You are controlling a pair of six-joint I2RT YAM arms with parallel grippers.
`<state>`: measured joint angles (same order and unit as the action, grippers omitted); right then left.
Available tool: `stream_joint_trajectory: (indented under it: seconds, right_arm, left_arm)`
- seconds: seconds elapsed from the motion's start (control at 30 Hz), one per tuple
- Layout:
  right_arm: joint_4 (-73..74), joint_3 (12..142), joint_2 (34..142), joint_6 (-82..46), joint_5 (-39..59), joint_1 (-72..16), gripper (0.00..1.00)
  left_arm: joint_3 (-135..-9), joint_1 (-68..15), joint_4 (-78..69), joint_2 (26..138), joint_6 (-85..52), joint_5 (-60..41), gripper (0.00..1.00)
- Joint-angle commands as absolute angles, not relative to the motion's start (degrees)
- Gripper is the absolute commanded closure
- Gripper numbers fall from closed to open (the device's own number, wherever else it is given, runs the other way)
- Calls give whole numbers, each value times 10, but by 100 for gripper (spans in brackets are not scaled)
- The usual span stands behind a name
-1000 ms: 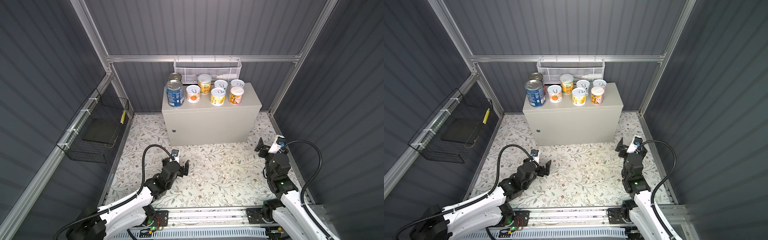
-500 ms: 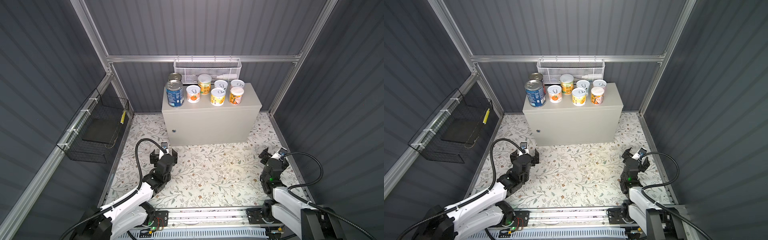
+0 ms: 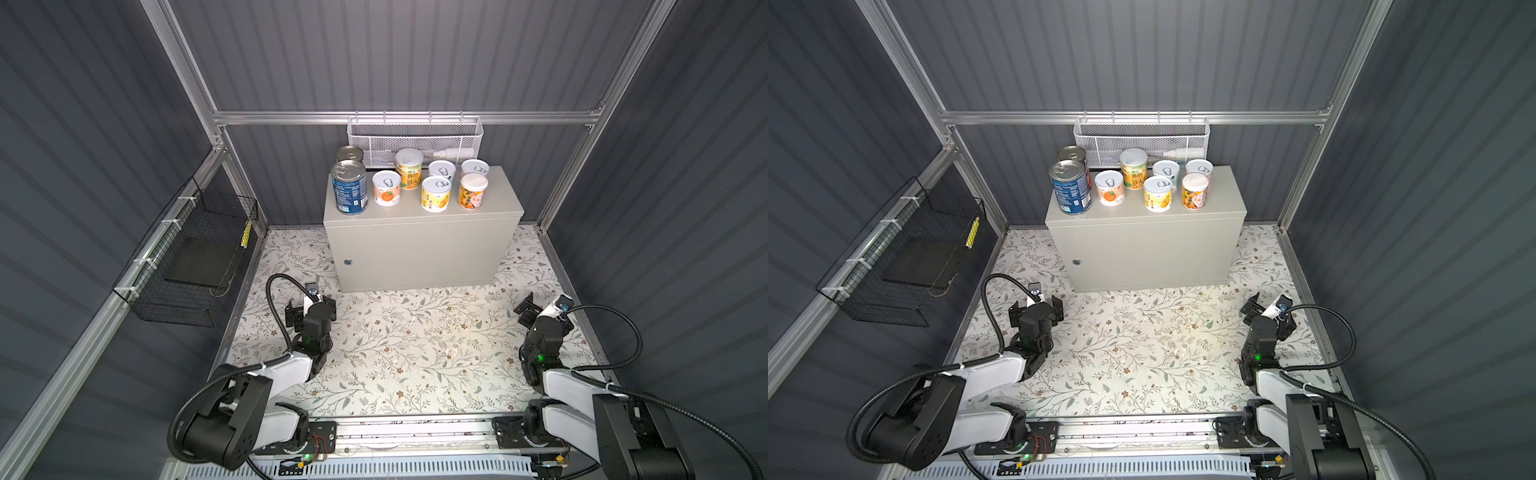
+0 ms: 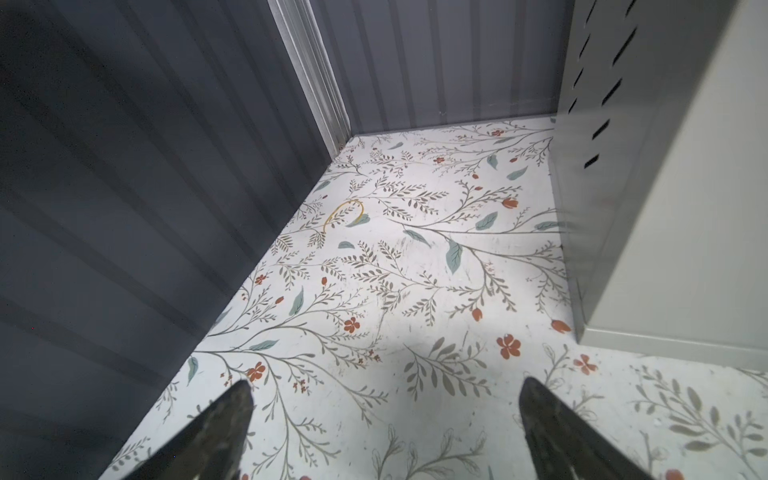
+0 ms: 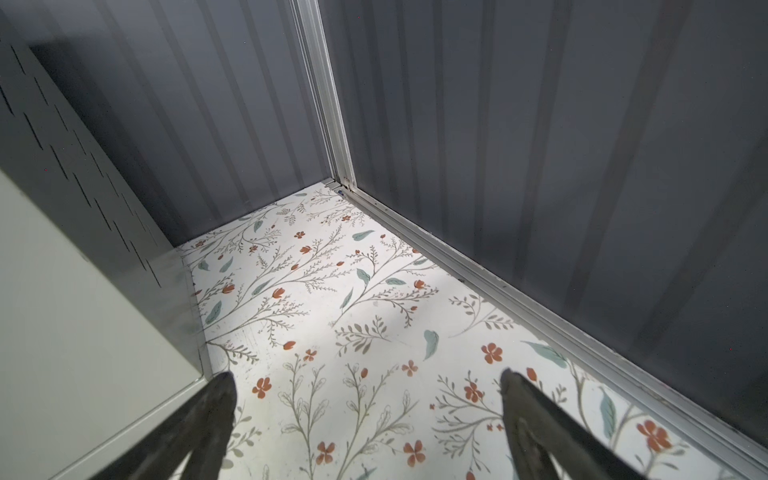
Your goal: Place and organize the canned foods onto the counter
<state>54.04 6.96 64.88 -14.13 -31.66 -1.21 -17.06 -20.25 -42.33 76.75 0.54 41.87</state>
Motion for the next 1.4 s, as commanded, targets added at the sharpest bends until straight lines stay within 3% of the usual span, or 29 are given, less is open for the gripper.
stream_joint_trajectory:
  seconds: [0.0, 0.13, 0.23, 0.33, 0.53, 0.6, 0.7, 0.83, 0.9, 0.97, 1.37]
  right_arm:
    - [518, 102, 668, -136, -296, -2, 1]
    - [515, 109, 673, -130, -270, 10, 1]
    - [590, 98, 715, -126, -260, 25, 1]
    - [594, 126, 763, -112, -227, 32, 1]
    - [548, 161, 778, -86, -168, 29, 1]
    - [518, 184, 790, -77, -154, 25, 1]
    - [475, 219, 810, -57, -122, 19, 1]
    - [621, 168, 850, -35, -110, 10, 1]
    - [550, 178, 822, -42, -115, 8, 1]
    - [619, 165, 846, -33, -122, 6, 1]
    - [646, 146, 840, -20, -128, -7, 1]
  left_arm:
    - [-165, -189, -580, 836, 42, 380, 0]
    - [-192, -184, -652, 928, 88, 374, 0]
    - [-181, -172, -766, 991, 102, 369, 0]
    - [-189, -159, -680, 959, 70, 345, 0]
    - [-209, -116, -704, 1010, 57, 289, 0]
    - [-232, -107, -588, 976, 24, 265, 0]
    - [-231, -104, -609, 987, 31, 257, 0]
    - [-232, -104, -615, 989, 34, 256, 0]
    - [-232, -104, -619, 991, 34, 257, 0]
    - [-230, -104, -621, 990, 34, 258, 0]
    - [-230, -104, -625, 991, 35, 258, 0]
